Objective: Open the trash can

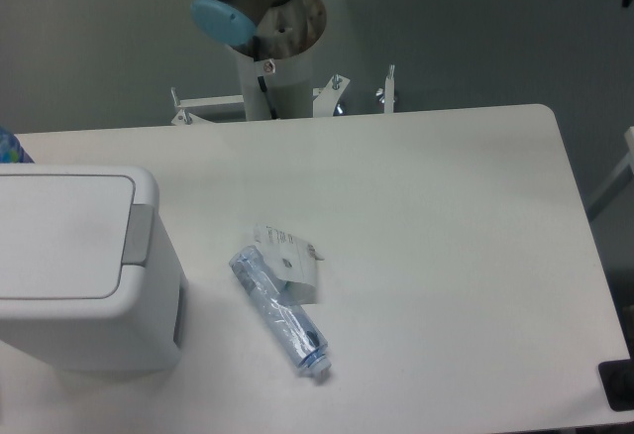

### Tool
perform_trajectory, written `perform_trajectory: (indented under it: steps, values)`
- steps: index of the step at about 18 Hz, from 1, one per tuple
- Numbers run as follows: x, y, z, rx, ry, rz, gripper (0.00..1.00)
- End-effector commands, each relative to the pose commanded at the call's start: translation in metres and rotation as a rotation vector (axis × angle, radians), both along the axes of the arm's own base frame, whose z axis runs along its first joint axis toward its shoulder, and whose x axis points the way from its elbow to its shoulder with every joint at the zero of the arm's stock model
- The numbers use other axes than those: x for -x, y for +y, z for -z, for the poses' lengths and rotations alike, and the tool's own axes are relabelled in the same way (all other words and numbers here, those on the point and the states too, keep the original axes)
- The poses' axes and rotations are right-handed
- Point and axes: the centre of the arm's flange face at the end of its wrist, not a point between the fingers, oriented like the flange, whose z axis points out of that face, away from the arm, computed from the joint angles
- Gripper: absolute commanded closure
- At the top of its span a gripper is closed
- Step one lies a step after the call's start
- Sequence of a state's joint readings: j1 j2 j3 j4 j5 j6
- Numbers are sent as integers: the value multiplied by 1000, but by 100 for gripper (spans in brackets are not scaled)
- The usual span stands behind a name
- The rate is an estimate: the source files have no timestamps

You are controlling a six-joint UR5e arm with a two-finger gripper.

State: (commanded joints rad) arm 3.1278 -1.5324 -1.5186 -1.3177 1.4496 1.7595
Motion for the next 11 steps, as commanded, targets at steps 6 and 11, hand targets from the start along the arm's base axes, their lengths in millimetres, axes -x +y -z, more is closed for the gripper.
perform_trajectory:
  steps: [6,11]
  values:
    - [0,5,-3,-28,8,8,0]
    - [1,15,-6,-104,3,-80,0]
